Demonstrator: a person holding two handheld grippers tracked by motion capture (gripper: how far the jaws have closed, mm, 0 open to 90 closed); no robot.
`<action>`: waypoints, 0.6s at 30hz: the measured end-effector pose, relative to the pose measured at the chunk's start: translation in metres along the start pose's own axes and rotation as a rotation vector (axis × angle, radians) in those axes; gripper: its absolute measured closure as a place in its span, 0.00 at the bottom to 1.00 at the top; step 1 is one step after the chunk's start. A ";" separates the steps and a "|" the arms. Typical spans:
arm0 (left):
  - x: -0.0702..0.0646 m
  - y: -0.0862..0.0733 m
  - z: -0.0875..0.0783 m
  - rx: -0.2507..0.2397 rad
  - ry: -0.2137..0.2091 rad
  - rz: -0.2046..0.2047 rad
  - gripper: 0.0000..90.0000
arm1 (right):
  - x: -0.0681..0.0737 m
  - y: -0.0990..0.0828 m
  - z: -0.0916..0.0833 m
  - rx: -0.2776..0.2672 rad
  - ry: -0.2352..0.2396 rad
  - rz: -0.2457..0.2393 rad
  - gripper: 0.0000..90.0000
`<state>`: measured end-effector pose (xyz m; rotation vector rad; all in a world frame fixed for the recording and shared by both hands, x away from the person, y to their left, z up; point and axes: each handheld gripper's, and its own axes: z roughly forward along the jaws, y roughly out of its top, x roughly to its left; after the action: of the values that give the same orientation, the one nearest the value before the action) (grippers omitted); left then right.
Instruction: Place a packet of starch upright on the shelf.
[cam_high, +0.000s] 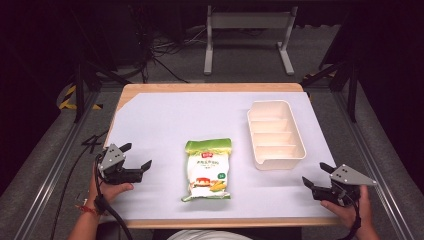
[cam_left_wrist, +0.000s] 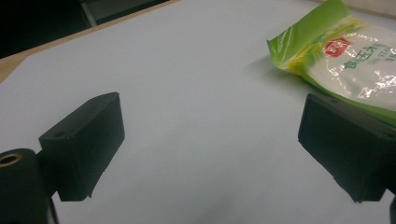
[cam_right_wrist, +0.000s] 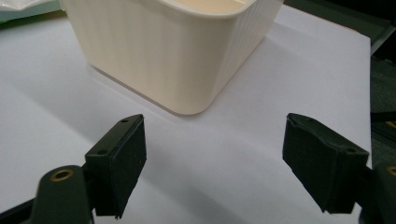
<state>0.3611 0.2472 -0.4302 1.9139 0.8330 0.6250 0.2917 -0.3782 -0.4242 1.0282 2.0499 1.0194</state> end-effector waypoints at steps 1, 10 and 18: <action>-0.001 0.001 0.001 0.008 -0.005 0.001 0.09 | 0.000 0.000 0.000 0.002 -0.001 -0.002 0.24; -0.002 0.018 0.017 0.081 -0.111 0.063 0.12 | 0.003 0.001 -0.001 0.010 -0.006 -0.002 0.24; -0.006 0.055 0.053 0.179 -0.186 0.146 0.13 | 0.004 0.001 0.002 0.025 0.000 -0.006 0.24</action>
<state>0.4103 0.1947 -0.4050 2.1731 0.6535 0.4618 0.2914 -0.3735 -0.4256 1.0345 2.0687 0.9934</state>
